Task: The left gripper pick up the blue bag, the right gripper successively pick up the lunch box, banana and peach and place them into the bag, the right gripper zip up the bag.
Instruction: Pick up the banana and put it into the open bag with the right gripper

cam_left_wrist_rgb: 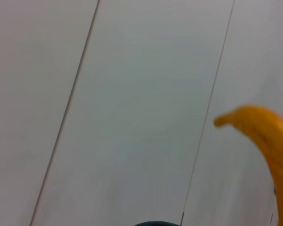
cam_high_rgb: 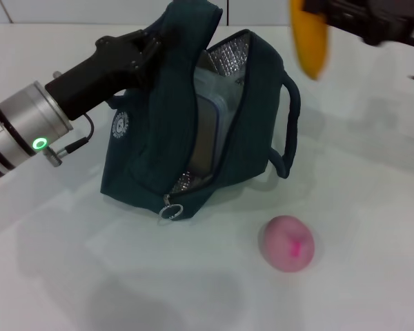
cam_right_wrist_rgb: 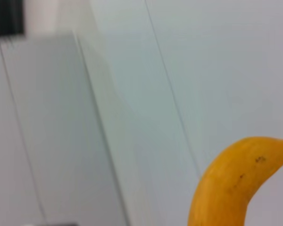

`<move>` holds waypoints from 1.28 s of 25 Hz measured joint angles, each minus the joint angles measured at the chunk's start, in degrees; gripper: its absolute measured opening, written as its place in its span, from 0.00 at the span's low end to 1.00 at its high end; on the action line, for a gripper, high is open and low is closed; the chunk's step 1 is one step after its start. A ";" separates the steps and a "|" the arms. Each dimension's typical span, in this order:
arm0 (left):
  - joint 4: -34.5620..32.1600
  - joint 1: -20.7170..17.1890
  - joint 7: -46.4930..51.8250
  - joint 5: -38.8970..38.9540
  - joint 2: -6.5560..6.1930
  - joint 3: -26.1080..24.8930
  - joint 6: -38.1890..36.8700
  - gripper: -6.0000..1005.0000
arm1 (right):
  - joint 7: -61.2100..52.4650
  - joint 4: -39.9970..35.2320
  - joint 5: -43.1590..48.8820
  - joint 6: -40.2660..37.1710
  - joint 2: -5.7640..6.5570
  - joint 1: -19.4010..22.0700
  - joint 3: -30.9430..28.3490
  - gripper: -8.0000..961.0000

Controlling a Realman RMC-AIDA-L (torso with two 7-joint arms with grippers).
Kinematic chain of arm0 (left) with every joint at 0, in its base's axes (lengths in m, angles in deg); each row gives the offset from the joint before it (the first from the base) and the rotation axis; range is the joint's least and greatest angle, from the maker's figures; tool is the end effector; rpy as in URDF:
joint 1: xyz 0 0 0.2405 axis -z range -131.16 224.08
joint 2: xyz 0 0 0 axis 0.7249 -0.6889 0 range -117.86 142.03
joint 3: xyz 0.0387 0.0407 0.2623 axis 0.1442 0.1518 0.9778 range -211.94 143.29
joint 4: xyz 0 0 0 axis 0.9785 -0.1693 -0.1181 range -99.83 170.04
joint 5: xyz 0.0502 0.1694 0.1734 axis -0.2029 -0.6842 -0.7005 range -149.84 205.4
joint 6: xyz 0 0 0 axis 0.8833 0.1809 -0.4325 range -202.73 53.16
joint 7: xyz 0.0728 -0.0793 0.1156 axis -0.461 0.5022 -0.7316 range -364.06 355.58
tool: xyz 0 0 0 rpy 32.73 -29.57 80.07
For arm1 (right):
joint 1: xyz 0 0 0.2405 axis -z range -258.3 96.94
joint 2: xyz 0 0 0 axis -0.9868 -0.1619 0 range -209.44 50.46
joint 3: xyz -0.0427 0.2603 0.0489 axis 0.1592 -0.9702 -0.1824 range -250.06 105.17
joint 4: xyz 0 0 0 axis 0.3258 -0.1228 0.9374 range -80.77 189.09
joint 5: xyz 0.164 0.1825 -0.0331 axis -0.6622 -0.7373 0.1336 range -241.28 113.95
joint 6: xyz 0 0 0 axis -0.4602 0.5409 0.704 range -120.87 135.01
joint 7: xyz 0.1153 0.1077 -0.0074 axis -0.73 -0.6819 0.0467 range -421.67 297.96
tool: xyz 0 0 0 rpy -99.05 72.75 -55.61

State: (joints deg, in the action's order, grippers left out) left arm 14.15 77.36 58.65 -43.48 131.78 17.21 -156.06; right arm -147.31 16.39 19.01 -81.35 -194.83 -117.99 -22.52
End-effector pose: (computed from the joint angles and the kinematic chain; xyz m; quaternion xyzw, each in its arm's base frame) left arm -0.2593 0.3937 -0.0319 -0.8254 -0.2218 -0.4540 0.2517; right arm 0.1836 0.4305 0.0365 -0.8783 0.1586 0.4308 0.1337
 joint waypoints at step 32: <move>1.92 2.74 -0.26 1.51 0.02 0.12 2.12 0.04 | 8.78 45.66 -14.27 -0.11 -0.84 -12.62 -3.65 0.43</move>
State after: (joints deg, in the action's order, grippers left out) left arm 16.07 80.11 58.39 -41.97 131.80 17.33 -153.94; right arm -138.53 62.05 4.74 -81.45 -195.67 -130.61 -26.17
